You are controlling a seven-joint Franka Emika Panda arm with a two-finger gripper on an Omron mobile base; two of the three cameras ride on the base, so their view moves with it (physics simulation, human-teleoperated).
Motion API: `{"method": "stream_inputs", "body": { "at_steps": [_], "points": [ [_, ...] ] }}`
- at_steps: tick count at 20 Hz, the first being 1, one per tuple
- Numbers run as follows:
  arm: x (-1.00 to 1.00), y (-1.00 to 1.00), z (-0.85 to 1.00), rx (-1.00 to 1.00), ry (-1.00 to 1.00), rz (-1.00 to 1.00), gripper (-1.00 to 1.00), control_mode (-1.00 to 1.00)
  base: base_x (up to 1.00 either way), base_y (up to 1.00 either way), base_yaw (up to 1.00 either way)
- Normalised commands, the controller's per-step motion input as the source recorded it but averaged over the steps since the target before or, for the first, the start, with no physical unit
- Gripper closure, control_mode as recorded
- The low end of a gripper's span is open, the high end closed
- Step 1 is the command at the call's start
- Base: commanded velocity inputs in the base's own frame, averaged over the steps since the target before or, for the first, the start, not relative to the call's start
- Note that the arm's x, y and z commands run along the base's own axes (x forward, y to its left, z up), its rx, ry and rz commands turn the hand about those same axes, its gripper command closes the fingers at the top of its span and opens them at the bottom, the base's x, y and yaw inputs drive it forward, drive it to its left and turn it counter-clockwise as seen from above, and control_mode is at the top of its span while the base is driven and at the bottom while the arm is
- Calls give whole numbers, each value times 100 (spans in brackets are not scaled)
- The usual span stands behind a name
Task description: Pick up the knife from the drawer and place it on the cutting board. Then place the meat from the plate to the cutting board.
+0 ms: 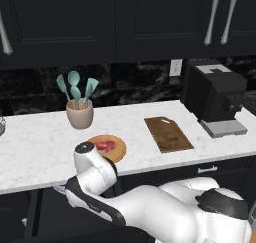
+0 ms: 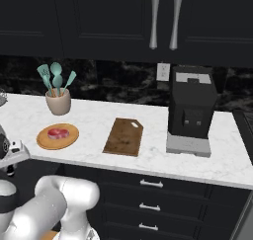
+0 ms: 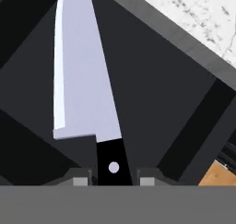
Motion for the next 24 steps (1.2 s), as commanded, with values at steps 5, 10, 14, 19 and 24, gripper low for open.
{"method": "stream_inputs", "body": {
  "at_steps": [5, 10, 14, 19, 24],
  "points": [
    [-3, -35, 56, 1, -4, 1, 100, -100, 0, 0, 0],
    [-29, -20, 49, 6, -1, 7, 100, -100, 0, 0, 0],
    [-37, -36, 40, 11, 0, 11, 100, -100, 0, 0, 0],
    [-8, -60, 38, 4, -2, 4, 100, -100, 0, 0, 0],
    [6, -69, 47, 0, -6, 0, 100, -100, 0, 0, 0]
  ]
}}
